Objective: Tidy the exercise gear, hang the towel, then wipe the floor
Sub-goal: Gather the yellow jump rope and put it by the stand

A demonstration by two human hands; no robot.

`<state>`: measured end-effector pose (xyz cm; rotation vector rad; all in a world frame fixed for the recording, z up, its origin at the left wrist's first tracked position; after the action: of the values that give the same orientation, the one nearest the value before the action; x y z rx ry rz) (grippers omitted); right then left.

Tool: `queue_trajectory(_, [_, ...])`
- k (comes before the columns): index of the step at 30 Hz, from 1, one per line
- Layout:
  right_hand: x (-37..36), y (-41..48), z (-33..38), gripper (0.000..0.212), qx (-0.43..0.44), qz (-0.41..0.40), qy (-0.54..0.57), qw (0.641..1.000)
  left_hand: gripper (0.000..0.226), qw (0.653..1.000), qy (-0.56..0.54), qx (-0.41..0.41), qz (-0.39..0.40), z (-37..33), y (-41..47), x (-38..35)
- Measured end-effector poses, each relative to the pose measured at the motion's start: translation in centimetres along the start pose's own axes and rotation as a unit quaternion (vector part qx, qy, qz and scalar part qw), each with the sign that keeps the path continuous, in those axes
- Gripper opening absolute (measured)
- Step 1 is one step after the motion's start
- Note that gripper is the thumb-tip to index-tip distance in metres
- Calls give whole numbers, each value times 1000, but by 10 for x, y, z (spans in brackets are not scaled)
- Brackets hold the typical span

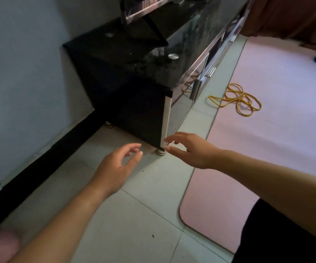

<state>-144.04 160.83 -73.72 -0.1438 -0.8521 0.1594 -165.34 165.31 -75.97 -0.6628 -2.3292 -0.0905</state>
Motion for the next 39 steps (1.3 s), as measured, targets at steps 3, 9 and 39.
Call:
queue_trajectory(3, [33, -15, -24, 66, -4, -28, 19, 999, 23, 1000, 23, -11, 2, -36, 11, -22])
queue_trajectory(9, [92, -27, -85, 52, -20, -106, 61, 992, 29, 999, 38, -28, 7, -111, 62, -75])
queue_trajectory(39, [241, 0, -312, 47, -216, -296, 87, 926, 39, 904, 299, -241, 190, -288, 358, -251])
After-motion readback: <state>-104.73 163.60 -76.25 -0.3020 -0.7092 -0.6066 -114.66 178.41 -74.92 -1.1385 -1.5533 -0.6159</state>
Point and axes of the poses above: each hand's wrist, its own y-axis towards the middle knuckle, its own x-axis out of the back of the hand, z = x × y, the point moved 3 cm from there along y, towards the middle knuckle, and after that the axes turned 9 degrees about y, right-handed, at the moved point
